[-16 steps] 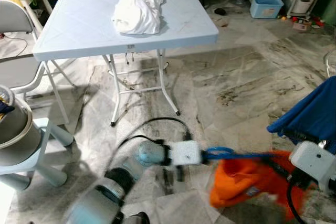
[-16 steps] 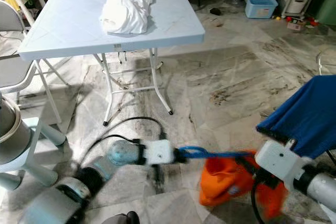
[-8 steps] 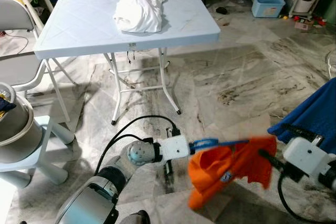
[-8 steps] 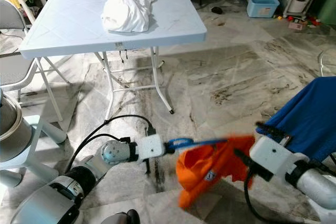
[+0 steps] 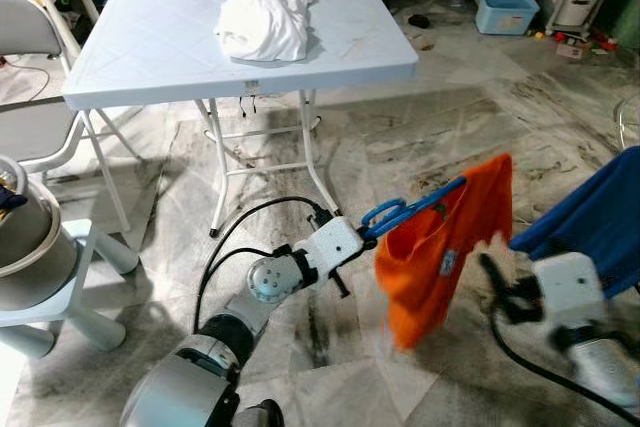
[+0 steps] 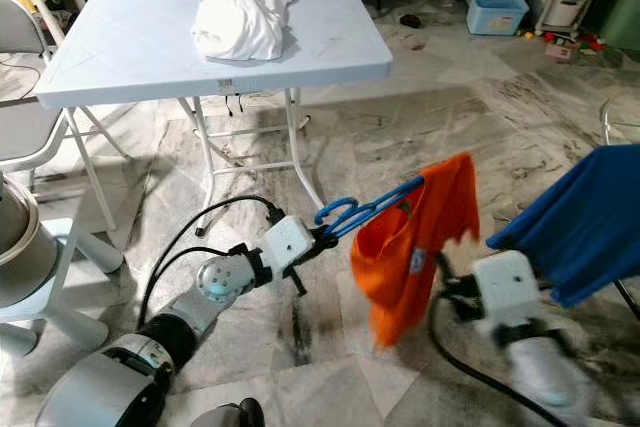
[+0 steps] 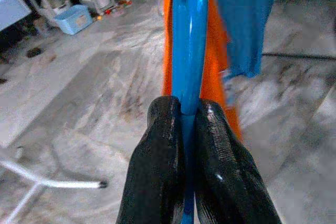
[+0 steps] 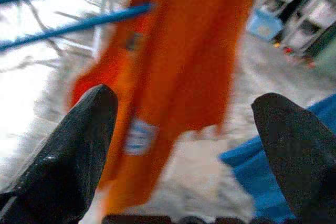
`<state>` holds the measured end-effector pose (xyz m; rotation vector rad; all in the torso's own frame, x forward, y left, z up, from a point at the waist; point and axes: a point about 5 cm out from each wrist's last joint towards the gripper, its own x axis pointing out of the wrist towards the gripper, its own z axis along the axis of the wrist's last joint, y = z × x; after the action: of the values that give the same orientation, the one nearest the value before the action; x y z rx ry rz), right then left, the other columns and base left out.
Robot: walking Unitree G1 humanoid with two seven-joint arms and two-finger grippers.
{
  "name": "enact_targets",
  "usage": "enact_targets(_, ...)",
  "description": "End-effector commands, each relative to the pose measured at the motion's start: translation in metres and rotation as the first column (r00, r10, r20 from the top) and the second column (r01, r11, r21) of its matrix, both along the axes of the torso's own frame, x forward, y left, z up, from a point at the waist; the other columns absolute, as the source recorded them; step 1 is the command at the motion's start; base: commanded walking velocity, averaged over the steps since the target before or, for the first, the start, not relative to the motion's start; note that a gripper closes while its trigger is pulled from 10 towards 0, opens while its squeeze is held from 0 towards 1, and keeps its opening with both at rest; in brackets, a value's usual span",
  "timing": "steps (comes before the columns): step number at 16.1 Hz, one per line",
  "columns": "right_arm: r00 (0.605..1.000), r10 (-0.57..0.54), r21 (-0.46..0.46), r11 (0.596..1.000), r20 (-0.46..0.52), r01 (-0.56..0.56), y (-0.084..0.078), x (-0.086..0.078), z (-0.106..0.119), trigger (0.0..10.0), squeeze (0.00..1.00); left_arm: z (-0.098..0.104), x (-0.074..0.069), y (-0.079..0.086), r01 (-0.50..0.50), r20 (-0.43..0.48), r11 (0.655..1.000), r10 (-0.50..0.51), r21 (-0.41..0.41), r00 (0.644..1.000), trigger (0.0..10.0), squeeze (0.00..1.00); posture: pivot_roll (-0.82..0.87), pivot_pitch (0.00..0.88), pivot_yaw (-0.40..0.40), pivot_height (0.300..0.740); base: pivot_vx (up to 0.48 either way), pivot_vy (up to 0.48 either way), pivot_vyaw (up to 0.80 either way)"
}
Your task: Hang hanger
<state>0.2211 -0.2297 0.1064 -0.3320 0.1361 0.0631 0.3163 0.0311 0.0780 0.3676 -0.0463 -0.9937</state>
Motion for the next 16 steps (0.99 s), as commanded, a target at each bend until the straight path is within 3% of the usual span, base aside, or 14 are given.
enact_targets(1,1.000,0.022,0.043,0.999,0.005,-0.022,0.011,0.003,0.002,10.0,0.72,0.011,0.002,-0.007,0.030,0.031,0.998,-0.029,-0.049,0.999,0.0,0.00,-0.07,0.118,-0.004,0.740,0.000,0.000,0.00)
enact_targets(2,1.000,0.016,0.073,0.997,0.009,-0.017,0.017,0.008,0.000,10.0,0.19,0.012,-0.001,-0.012,0.062,0.024,0.996,-0.061,-0.066,0.998,0.0,0.00,-0.08,0.118,-0.002,0.740,0.000,0.000,0.00)
enact_targets(3,1.000,0.006,0.100,0.995,0.017,-0.008,0.020,0.011,0.000,10.0,0.14,0.013,-0.003,-0.016,0.083,0.023,0.994,-0.082,-0.073,0.996,0.0,0.00,-0.08,0.119,-0.002,0.740,0.000,0.000,0.00)
enact_targets(4,1.000,-0.007,0.122,0.992,0.028,0.004,0.023,0.014,0.001,10.0,0.00,0.012,-0.007,-0.019,0.118,0.014,0.989,-0.117,-0.085,0.993,0.0,0.00,-0.08,0.119,-0.001,0.740,0.000,0.000,0.00)
enact_targets(8,0.990,-0.120,0.082,0.990,0.069,0.114,0.015,0.018,0.004,10.0,0.00,0.007,-0.020,-0.023,0.226,0.000,0.969,-0.227,-0.104,0.974,0.0,0.00,-0.08,0.132,-0.002,0.740,0.000,0.000,0.00)
enact_targets(9,0.973,-0.214,0.068,0.976,0.087,0.208,0.002,0.021,0.005,10.0,0.00,0.007,-0.023,-0.021,0.261,-0.008,0.958,-0.263,-0.118,0.965,0.0,0.00,-0.08,0.134,-0.002,0.740,0.000,0.000,0.00)
enact_targets(11,0.966,-0.242,0.060,0.969,0.092,0.238,-0.003,0.023,0.006,10.0,0.00,0.009,-0.023,-0.021,0.271,-0.009,0.954,-0.274,-0.132,0.962,0.0,0.00,-0.08,0.135,-0.002,0.740,0.000,0.000,0.00)
enact_targets(12,0.960,-0.261,0.046,0.965,0.099,0.258,-0.008,0.024,0.005,3.9,0.00,0.012,-0.023,-0.021,0.284,-0.009,0.947,-0.289,-0.150,0.957,0.0,0.00,-0.07,0.133,-0.003,0.740,0.000,0.000,0.00)
enact_targets(13,0.959,-0.267,0.030,0.964,0.096,0.265,-0.012,0.022,0.003,0.0,0.00,0.013,-0.025,-0.022,0.305,-0.002,0.940,-0.309,-0.154,0.951,0.0,0.00,-0.07,0.133,-0.005,0.740,0.000,0.000,0.00)
enact_targets(16,0.951,-0.295,0.039,0.955,0.091,0.293,-0.022,0.014,0.000,0.0,0.00,0.015,-0.027,-0.021,0.329,0.008,0.931,-0.332,-0.158,0.943,0.0,0.00,-0.07,0.136,-0.005,0.740,0.000,0.000,0.00)
